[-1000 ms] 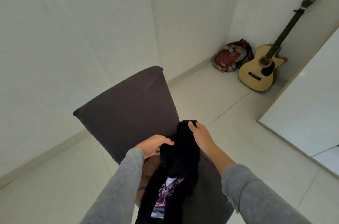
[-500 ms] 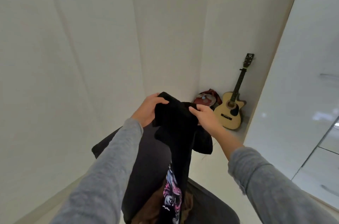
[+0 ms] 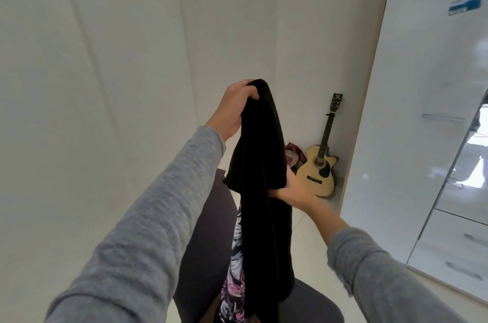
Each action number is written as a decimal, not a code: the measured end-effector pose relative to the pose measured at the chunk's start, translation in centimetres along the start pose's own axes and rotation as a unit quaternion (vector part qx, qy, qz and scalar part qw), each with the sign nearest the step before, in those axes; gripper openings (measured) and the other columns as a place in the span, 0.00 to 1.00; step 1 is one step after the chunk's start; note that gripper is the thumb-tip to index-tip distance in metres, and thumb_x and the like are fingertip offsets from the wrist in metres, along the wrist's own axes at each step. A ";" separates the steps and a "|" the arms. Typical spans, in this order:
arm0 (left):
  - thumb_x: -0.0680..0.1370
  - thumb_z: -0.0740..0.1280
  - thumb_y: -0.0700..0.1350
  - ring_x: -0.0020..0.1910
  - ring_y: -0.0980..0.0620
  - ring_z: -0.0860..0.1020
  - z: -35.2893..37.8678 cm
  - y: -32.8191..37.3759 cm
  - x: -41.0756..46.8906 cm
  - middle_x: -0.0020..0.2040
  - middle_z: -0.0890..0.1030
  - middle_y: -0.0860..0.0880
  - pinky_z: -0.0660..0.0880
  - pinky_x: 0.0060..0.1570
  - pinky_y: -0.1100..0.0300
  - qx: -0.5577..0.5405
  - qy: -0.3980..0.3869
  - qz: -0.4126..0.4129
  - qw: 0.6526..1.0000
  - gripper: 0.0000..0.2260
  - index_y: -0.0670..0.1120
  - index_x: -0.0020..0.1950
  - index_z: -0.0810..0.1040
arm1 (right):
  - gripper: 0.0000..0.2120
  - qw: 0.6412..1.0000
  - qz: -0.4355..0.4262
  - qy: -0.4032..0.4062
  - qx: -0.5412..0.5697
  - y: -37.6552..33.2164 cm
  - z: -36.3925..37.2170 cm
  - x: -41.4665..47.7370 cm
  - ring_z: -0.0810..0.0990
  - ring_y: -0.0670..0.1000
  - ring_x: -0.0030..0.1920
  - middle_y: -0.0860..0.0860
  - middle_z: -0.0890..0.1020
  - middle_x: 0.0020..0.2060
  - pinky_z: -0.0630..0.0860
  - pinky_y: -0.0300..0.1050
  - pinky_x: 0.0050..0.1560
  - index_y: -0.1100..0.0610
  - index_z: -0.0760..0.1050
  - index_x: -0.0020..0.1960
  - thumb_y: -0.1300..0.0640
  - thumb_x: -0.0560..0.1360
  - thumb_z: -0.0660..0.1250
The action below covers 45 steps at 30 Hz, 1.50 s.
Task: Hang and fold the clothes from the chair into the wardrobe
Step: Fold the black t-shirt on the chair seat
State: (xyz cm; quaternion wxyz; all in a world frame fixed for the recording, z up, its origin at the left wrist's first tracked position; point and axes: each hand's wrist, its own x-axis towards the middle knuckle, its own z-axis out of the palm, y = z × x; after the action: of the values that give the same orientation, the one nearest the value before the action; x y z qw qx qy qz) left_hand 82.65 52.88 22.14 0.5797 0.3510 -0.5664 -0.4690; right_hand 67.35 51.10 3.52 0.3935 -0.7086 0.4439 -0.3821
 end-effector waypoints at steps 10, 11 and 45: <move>0.71 0.58 0.32 0.43 0.53 0.73 -7.1 -2.7 -1.7 0.42 0.75 0.50 0.70 0.41 0.63 0.266 0.160 0.006 0.950 0.10 0.46 0.43 0.72 | 0.12 0.998 0.042 0.011 -0.038 -2.1 3.5 -0.7 0.71 0.43 0.31 0.48 0.73 0.30 0.65 0.35 0.33 0.58 0.71 0.36 0.56 0.77 0.65; 0.71 0.60 0.32 0.47 0.52 0.74 -7.8 -3.4 -2.1 0.46 0.75 0.50 0.70 0.44 0.63 0.298 0.159 0.019 0.941 0.11 0.46 0.47 0.72 | 0.12 0.999 0.026 0.023 -0.027 -2.8 3.5 -0.6 0.69 0.43 0.30 0.47 0.72 0.29 0.63 0.34 0.32 0.57 0.71 0.36 0.56 0.77 0.65; 0.65 0.60 0.31 0.35 0.51 0.65 6.9 -10.9 -1.6 0.37 0.71 0.48 0.62 0.33 0.58 0.569 0.103 0.076 0.812 0.12 0.46 0.40 0.63 | 0.08 0.956 0.018 0.124 -0.267 4.9 -12.8 0.0 0.78 0.58 0.43 0.55 0.80 0.41 0.75 0.48 0.37 0.58 0.75 0.48 0.62 0.69 0.64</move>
State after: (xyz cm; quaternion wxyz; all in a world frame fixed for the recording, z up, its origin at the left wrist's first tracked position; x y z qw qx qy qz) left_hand 74.36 51.83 12.19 0.3646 0.6204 -0.6941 0.0215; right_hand 54.34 46.84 4.23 0.1386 -0.7267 0.5877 -0.3275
